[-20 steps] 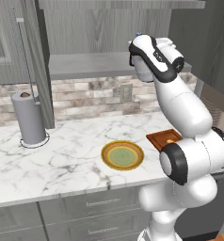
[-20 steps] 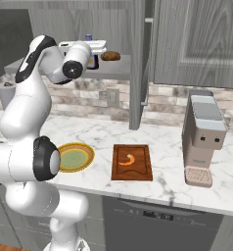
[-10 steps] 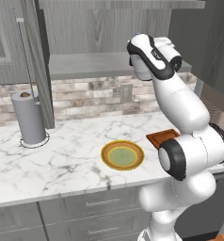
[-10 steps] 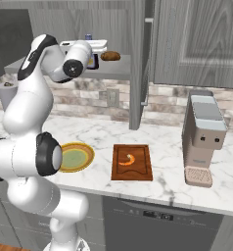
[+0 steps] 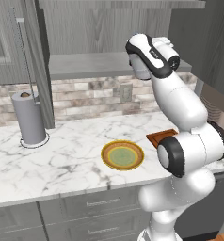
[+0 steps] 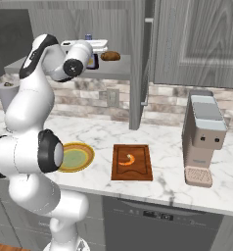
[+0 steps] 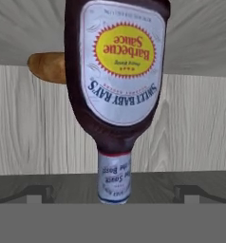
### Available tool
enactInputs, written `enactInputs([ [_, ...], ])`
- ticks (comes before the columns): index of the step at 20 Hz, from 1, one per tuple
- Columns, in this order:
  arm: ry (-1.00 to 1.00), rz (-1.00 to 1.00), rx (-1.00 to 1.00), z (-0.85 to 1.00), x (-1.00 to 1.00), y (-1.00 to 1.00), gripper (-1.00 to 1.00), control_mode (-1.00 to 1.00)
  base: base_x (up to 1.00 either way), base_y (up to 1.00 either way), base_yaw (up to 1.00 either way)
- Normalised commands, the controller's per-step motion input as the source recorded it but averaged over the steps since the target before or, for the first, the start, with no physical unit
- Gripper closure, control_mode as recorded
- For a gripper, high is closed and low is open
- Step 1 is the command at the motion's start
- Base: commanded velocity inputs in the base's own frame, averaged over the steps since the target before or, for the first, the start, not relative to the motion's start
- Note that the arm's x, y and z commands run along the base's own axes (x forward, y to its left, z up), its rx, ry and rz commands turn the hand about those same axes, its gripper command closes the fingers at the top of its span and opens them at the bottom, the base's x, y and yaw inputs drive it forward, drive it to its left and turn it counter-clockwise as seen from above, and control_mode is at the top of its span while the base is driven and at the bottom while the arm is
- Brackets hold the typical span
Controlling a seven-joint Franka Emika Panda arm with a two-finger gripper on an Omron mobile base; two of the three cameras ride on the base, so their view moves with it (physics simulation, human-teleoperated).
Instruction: Pick the shrimp from the plate and place it on the cutting board. Then pick the condiment bottle from the cabinet and place it next to the cutting board.
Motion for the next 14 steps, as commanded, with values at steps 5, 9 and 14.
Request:
enactInputs([
  [5, 0.01, -0.02, 0.0, 0.0, 0.09, 0.0, -1.0, -1.0, 0.0, 0.0, 0.0],
  [9, 0.01, -0.02, 0.0, 0.0, 0.09, 0.0, -1.0, -1.0, 0.0, 0.0, 0.0],
  [14, 0.01, -0.02, 0.0, 0.0, 0.11, 0.0, -1.0, -1.0, 0.0, 0.0, 0.0],
])
